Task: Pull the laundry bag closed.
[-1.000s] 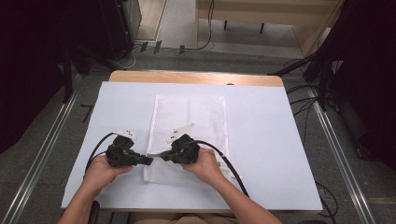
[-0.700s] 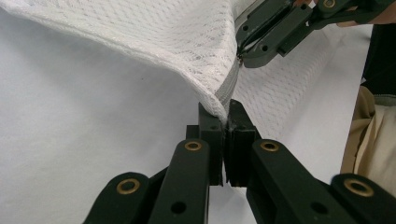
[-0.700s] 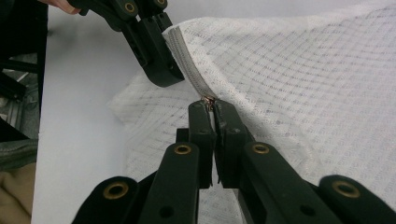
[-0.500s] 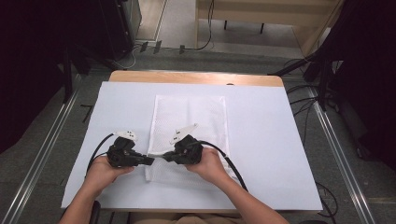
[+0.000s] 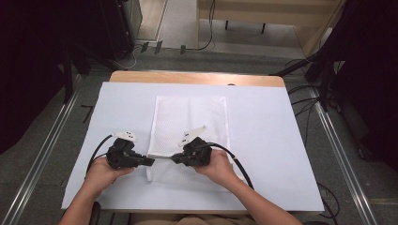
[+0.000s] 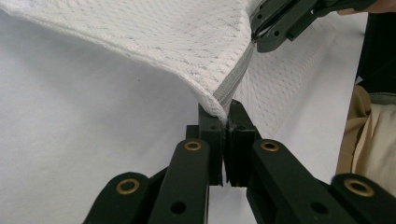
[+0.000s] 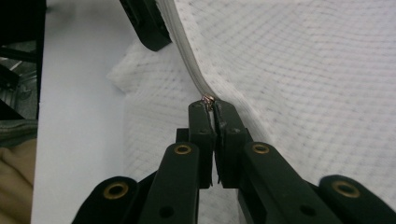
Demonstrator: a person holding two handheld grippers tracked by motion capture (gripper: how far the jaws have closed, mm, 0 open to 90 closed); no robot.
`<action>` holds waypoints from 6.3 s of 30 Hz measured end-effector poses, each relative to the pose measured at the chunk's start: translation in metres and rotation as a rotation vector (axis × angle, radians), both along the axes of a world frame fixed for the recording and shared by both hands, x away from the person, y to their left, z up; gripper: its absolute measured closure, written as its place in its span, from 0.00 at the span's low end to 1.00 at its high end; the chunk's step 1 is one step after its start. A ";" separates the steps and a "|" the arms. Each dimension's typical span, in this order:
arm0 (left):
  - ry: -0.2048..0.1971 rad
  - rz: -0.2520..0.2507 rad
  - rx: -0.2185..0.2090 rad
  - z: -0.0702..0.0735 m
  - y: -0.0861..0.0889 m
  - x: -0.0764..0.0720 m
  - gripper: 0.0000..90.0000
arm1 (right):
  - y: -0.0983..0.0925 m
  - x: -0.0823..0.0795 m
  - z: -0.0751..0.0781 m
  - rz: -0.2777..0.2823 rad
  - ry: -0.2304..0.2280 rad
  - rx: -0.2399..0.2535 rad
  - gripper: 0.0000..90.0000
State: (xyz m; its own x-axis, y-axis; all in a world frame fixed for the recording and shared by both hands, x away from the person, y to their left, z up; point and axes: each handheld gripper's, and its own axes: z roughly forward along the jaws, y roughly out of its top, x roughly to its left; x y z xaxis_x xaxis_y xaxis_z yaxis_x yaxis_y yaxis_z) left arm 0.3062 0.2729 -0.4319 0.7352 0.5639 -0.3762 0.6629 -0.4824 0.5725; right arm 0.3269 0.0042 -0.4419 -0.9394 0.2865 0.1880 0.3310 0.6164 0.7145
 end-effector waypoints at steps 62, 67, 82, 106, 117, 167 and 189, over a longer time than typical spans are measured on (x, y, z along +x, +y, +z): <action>0.000 0.017 -0.005 0.000 0.007 -0.002 0.98 | -0.071 0.005 -0.007 -0.079 0.068 -0.028 0.98; -0.002 0.013 0.003 -0.001 0.007 -0.002 0.98 | -0.078 0.003 -0.006 -0.083 0.069 -0.038 0.98; 0.000 0.008 0.001 -0.001 0.007 -0.002 0.98 | -0.100 0.002 -0.004 -0.106 0.077 -0.040 0.98; 0.007 0.003 0.009 -0.003 0.006 -0.003 0.98 | -0.144 0.004 -0.005 -0.160 0.106 -0.057 0.98; 0.013 -0.006 0.019 -0.004 0.004 -0.003 0.98 | -0.158 0.003 -0.005 -0.176 0.125 -0.062 0.98; -0.159 0.394 0.004 0.002 0.053 0.009 0.40 | -0.212 0.030 -0.007 -0.582 -0.047 0.089 0.33; -0.172 0.427 0.040 0.000 0.056 0.010 0.38 | -0.217 0.034 -0.014 -0.614 -0.059 0.055 0.27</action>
